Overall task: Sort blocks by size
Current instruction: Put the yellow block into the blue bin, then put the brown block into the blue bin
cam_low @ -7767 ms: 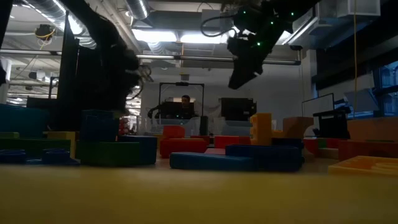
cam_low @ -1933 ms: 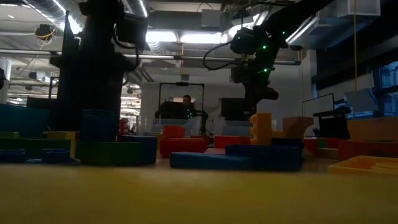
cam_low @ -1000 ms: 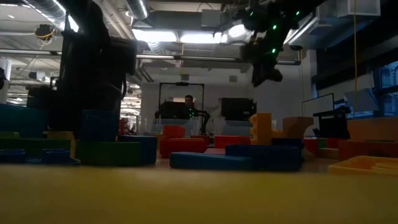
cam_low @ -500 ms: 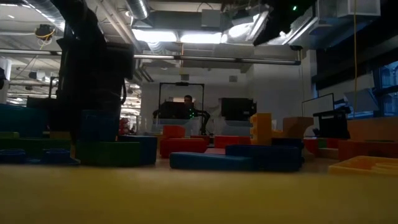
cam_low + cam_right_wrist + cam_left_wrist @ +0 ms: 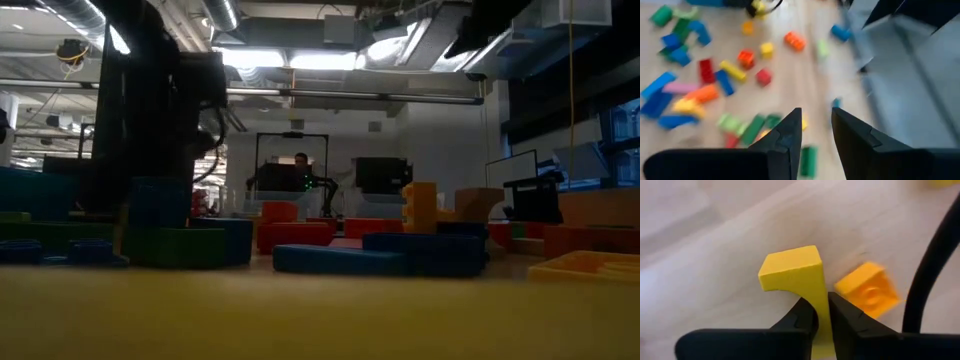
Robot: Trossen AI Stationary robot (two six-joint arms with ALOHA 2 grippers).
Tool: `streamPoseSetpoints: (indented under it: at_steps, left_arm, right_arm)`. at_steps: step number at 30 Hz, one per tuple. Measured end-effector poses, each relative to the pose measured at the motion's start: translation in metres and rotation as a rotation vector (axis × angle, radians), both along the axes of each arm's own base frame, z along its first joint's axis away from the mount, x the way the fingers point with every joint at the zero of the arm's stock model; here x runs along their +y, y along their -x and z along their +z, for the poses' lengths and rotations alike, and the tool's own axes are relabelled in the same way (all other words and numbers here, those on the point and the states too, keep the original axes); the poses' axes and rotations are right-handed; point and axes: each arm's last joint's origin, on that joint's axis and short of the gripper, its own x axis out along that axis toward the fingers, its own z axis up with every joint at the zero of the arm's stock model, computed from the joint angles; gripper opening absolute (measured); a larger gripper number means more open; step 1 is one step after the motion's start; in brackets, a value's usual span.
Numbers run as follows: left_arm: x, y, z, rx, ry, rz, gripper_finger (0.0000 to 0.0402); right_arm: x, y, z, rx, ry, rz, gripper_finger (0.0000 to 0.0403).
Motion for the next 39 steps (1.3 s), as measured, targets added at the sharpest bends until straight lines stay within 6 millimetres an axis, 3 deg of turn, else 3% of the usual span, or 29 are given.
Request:
streamPoseSetpoints:
  at_steps: [8,13,23,34,39]
  left_arm:
    - [0.004,-0.003,0.052,-0.135,-0.039,-0.087,0.0023]
    - [-0.016,0.013,0.076,-0.135,0.052,-0.154,0.0029]
    - [-0.065,0.054,0.084,0.156,0.253,-0.076,0.0040]
    - [-0.089,0.057,0.084,0.188,0.282,-0.166,0.0052]
    - [-0.089,0.058,0.084,0.197,0.280,-0.157,0.0087]
  right_arm:
    - [0.041,-0.009,-0.009,0.104,-0.107,0.198,0.0108]
    - [0.068,-0.015,-0.009,0.112,-0.149,0.285,0.0108]
    - [0.102,-0.024,-0.013,0.161,-0.188,0.310,0.0108]
    - [0.113,-0.048,-0.029,0.242,-0.217,0.320,0.0108]
    - [0.115,-0.063,-0.042,0.310,-0.222,0.312,0.0109]
